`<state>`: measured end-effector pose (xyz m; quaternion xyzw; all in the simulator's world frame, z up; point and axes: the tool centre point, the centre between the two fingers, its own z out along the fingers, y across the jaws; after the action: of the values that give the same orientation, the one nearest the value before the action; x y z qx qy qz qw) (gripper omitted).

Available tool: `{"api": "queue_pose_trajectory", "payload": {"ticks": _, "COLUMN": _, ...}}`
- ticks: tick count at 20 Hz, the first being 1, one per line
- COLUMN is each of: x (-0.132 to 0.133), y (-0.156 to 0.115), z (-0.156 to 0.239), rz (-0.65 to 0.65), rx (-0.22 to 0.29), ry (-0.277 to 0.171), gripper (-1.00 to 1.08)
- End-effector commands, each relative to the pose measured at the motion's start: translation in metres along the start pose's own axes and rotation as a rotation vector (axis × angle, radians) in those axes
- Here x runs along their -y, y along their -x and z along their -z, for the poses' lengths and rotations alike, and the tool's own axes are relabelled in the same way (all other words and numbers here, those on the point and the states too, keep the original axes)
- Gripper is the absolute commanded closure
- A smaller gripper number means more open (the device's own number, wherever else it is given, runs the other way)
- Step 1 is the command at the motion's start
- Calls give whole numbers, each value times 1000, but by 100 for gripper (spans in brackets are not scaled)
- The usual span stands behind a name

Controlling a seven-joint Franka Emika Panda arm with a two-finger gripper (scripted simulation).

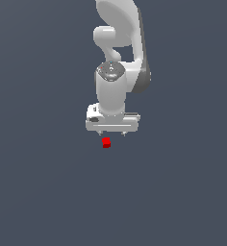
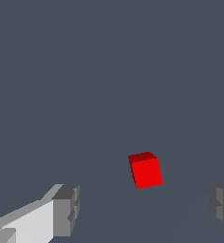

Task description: Pick up the red cube and move it to a goal position.

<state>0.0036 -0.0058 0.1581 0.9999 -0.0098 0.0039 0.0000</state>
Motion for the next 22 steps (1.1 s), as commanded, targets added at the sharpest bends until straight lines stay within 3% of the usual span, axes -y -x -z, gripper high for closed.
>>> {"api": "queue_pose_trajectory", "payload": {"ticks": 1, "x": 0, "y": 0, "z": 0, "rz": 0, "rx": 0, "ry": 0, "gripper": -92}}
{"api": "queue_pose_trajectory", "payload": {"ticks": 10, "x": -5, "y": 7, "z": -23, "rz": 33, "rx": 1, "ry": 0, "gripper": -92}}
{"api": "queue_pose_trajectory", "payload": {"ticks": 22, "x": -26, "y": 29, "z": -110, "rz": 158, "rx": 6, "ry": -2, "gripper": -92}}
